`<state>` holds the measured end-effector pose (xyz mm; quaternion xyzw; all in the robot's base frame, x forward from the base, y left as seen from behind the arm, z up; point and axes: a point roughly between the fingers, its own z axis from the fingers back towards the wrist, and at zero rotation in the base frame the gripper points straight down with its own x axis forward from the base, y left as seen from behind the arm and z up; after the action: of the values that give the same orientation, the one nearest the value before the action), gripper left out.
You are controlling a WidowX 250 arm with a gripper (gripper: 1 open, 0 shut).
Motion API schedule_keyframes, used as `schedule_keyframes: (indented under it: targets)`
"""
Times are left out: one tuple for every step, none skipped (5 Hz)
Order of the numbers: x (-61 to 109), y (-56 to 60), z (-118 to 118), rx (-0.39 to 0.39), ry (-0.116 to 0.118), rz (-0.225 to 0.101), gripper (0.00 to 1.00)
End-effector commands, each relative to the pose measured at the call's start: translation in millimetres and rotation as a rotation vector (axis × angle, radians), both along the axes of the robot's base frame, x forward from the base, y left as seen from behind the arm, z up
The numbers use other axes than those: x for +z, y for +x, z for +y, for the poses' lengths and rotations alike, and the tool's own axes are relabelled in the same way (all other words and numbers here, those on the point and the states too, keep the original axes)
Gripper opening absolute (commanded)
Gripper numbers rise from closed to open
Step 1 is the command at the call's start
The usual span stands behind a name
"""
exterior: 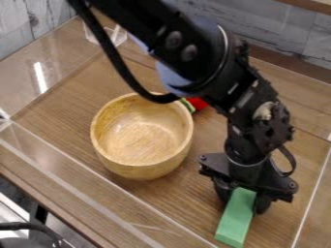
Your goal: Remove the green object from the brown bowl and put it on the table
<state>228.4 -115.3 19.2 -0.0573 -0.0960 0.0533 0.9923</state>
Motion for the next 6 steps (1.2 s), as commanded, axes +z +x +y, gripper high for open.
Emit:
schedule_keyframes:
  targets:
    - [10.3,2.4,4,0.038,-0.001,0.004,1.0]
    - [24.6,4.3,6,0.081,-0.007,0.001,1.0]
    - [49.6,8.8,10,0.129,-0.032,-0.017,1.0]
    - [56.1,9.9,16,0.2,-0.036,-0.03,0.0]
    - [61.7,7.8,17,0.252,-0.033,-0.038,0.0]
    - [77.0,7.4,3,0.252,-0.044,-0.045,0.0]
